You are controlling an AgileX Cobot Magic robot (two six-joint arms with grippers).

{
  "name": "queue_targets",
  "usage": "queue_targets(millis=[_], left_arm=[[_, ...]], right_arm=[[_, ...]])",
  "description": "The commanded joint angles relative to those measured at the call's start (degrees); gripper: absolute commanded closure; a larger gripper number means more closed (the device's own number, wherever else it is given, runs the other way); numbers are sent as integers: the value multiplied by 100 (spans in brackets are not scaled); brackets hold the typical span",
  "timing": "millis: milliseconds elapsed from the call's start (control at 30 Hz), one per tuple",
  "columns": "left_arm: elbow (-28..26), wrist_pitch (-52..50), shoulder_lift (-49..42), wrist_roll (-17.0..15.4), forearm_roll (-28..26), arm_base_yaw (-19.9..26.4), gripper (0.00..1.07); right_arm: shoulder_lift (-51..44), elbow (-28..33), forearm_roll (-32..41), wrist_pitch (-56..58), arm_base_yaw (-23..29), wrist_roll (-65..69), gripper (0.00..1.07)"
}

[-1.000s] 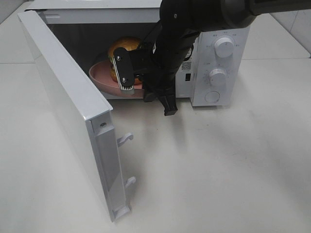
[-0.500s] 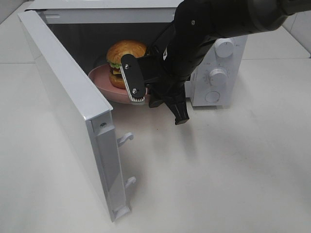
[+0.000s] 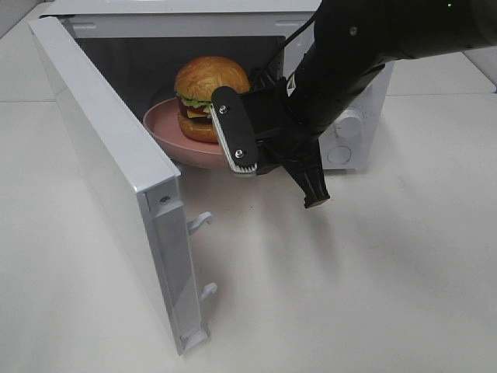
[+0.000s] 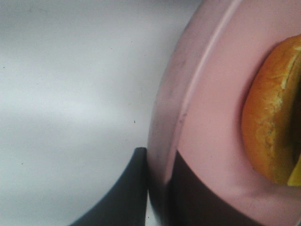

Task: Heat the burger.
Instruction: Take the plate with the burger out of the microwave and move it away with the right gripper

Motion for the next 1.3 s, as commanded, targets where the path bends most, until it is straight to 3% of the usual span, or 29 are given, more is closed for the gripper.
queue_targets(millis=[33, 1067, 1300], left_arm=[[17, -34, -126, 11, -29, 0, 6], [17, -34, -126, 11, -29, 0, 6], [17, -34, -126, 11, -29, 0, 6]], right_arm=[[-424, 246, -212, -430, -109, 132, 107], [-3014, 2590, -235, -544, -103, 384, 107], [-3902, 3146, -722, -235, -103, 894, 107]])
